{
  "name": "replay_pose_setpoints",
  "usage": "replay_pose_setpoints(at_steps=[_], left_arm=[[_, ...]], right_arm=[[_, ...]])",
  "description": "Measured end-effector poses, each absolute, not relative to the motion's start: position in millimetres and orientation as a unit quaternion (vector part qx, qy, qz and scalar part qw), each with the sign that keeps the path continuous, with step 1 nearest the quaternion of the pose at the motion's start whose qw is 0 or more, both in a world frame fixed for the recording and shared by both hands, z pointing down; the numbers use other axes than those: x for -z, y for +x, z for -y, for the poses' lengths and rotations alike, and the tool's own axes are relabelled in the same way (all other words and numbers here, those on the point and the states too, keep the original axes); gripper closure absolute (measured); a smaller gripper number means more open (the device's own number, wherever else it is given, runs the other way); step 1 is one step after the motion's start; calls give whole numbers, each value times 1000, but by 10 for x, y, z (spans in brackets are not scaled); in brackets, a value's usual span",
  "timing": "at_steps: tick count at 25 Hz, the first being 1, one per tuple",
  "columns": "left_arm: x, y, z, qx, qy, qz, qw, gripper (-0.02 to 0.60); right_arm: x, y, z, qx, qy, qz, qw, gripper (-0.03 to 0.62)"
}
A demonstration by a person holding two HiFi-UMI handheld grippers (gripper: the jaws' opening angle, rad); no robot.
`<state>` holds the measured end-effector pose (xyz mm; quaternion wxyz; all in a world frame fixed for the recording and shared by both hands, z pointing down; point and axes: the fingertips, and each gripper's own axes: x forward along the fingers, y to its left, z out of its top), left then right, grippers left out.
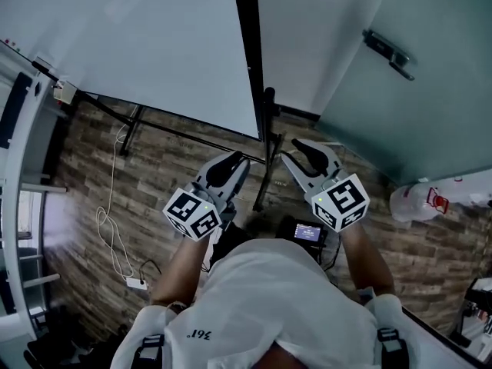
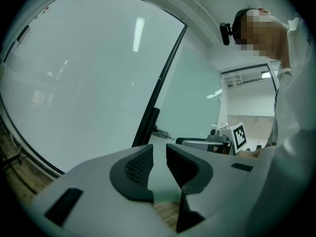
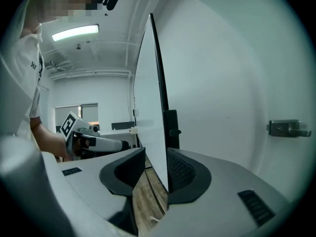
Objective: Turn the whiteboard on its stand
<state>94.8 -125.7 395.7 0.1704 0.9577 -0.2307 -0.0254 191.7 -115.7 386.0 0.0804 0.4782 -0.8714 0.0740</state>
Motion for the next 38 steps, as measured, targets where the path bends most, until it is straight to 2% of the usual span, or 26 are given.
replay_pose_setpoints(at_steps=[9,14,33,38], left_arm=[[-3957,939,1566,11,967,203,151,482],[-3919,897,1790,12,971,196,139,465],[-3921,1110,2089,8,972,198,128,457],[-3928,1117,2169,6,969,209,130,457]], right_arm=[[-3779,1818,1636,-53,501,860,81,351],[-3658,1797,1882,-37,516,852,80,333],[-3717,1507,2416,-27,445,886,123,336],[-3768,1499,2464,-25,432,892,132,410]])
